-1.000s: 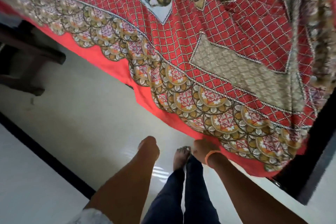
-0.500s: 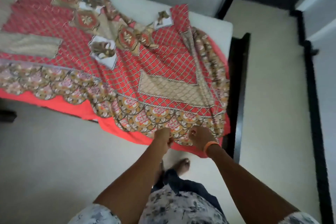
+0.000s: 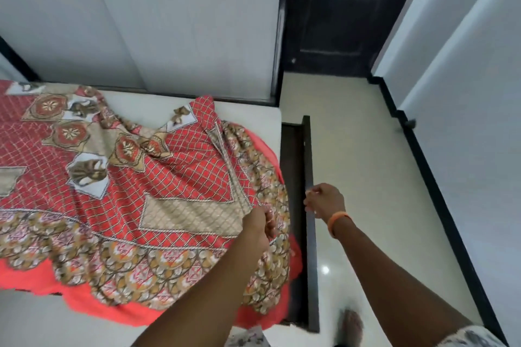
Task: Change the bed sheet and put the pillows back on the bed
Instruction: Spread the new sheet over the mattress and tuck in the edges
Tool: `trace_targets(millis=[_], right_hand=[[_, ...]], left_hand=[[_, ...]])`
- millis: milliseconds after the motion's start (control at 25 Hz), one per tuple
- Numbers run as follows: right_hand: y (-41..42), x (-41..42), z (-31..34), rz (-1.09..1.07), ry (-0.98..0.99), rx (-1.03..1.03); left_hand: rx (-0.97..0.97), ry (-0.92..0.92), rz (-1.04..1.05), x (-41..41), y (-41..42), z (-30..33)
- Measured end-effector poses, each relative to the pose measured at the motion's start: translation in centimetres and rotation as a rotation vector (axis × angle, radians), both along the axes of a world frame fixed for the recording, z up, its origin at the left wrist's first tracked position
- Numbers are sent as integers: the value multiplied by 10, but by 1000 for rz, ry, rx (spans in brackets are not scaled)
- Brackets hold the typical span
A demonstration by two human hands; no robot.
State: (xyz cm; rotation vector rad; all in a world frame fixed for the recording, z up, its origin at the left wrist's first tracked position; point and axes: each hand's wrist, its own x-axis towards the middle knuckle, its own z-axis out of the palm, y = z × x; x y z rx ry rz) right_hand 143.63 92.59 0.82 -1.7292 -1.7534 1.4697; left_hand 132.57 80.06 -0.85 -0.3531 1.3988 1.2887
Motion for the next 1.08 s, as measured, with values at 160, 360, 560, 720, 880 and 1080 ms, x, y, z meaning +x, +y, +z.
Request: trace_targets(millis=[160, 360, 560, 720, 880, 1080], right_hand=[[95, 22, 14, 92, 115, -162], [219, 46, 35, 176, 99, -202], [294, 8, 38, 334, 119, -240], [328, -41, 28, 452, 104, -267], [390, -125, 2, 602, 68, -230], [456, -235, -45, 704, -53, -278]], left_hand=[[29, -10, 237, 41, 105, 5], [29, -11, 365, 81, 218, 23], [-27, 84, 441, 60, 290, 32], [-55, 91, 565, 23, 319, 17], [-174, 105, 758, -49, 360, -17], [-254, 53, 905, -143, 420, -61]])
